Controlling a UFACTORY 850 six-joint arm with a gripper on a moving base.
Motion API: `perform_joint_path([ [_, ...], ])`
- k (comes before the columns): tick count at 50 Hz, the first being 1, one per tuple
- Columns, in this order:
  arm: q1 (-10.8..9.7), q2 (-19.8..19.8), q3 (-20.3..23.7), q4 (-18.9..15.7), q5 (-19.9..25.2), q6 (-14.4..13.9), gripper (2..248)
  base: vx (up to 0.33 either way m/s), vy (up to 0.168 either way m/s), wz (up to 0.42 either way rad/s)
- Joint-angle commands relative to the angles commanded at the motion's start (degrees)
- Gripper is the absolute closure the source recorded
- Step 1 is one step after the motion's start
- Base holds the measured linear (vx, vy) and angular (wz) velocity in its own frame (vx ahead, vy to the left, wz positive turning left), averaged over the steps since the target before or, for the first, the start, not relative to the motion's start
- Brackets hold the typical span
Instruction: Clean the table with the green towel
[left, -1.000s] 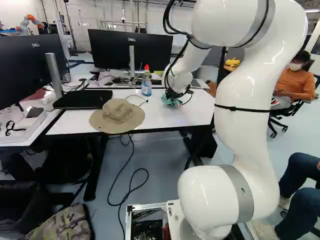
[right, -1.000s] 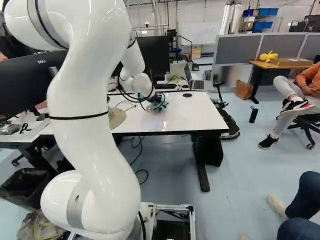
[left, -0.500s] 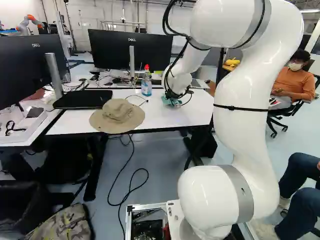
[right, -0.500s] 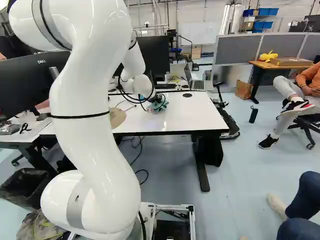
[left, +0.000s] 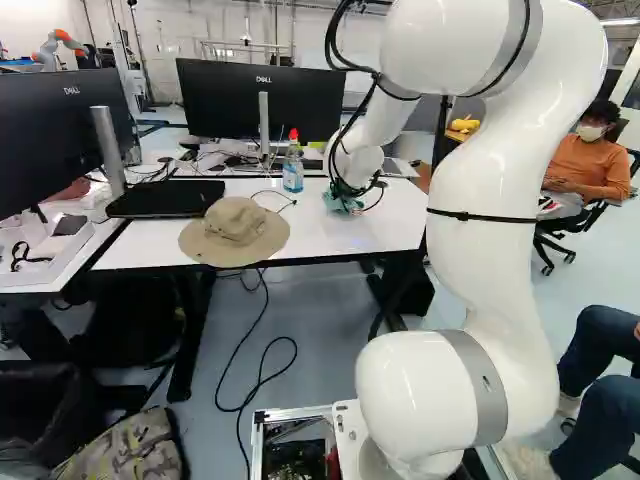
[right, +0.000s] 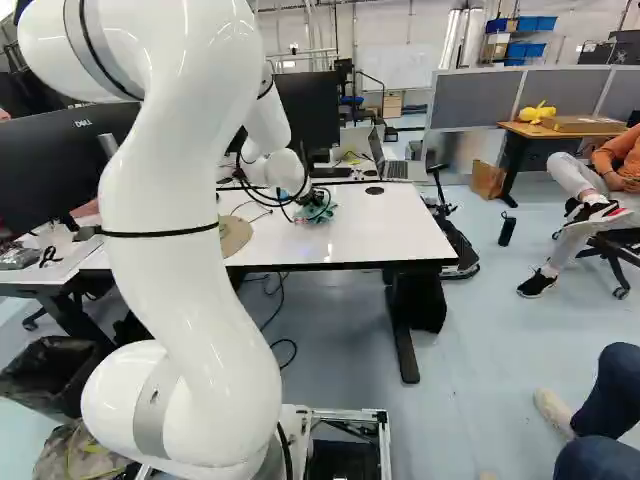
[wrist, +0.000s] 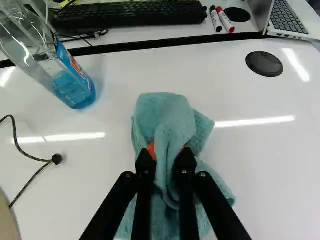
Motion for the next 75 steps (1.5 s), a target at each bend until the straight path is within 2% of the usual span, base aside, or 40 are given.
perform_joint_path([
  [33, 0.0, -0.1, -0.1, 0.0, -0.8, 0.0, 196, 0.0, 0.0, 0.0],
  [47, 0.2, -2.7, -3.5, 0.0, -0.8, 0.0, 196, 0.0, 0.0, 0.0],
  [63, 2.2, -3.4, -4.4, 0.0, -0.8, 0.0, 196, 0.0, 0.0, 0.0],
  [75, 3.8, -2.3, -3.0, 0.0, -0.8, 0.0, 196, 0.0, 0.0, 0.0],
])
